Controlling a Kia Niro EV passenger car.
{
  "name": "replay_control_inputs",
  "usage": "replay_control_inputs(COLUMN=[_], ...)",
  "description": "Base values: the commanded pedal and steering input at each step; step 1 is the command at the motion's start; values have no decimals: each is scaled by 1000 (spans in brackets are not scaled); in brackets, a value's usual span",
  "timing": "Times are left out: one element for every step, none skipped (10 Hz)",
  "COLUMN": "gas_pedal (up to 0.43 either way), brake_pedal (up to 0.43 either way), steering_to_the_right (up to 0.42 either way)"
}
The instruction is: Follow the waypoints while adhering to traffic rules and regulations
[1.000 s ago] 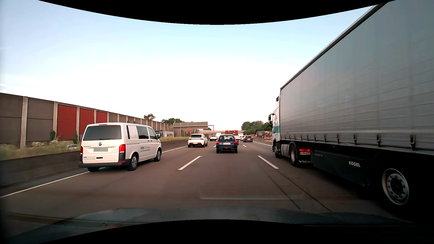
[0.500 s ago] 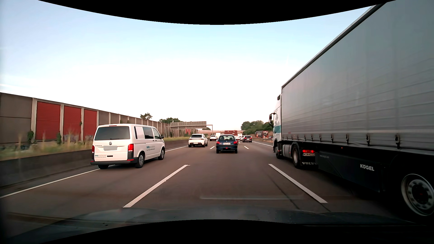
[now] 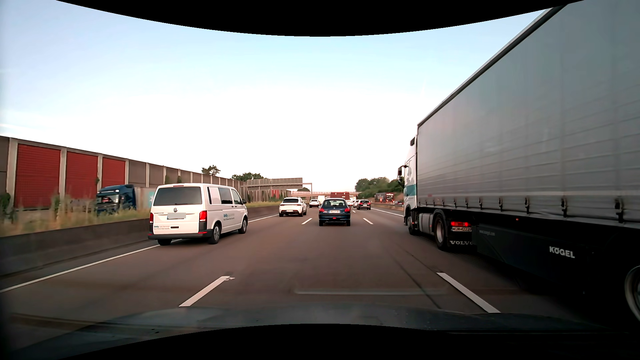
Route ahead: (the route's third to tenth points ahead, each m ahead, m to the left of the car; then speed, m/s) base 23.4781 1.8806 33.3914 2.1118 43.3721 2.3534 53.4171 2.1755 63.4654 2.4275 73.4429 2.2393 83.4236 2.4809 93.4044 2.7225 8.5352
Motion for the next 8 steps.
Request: replay_control_inputs(gas_pedal=[0, 0, 0, 0, 0, 0, 0, 0], brake_pedal=[0, 0, 0, 0, 0, 0, 0, 0], steering_to_the_right=[-3, -3, -4, -4, -4, -4, -4, -4])
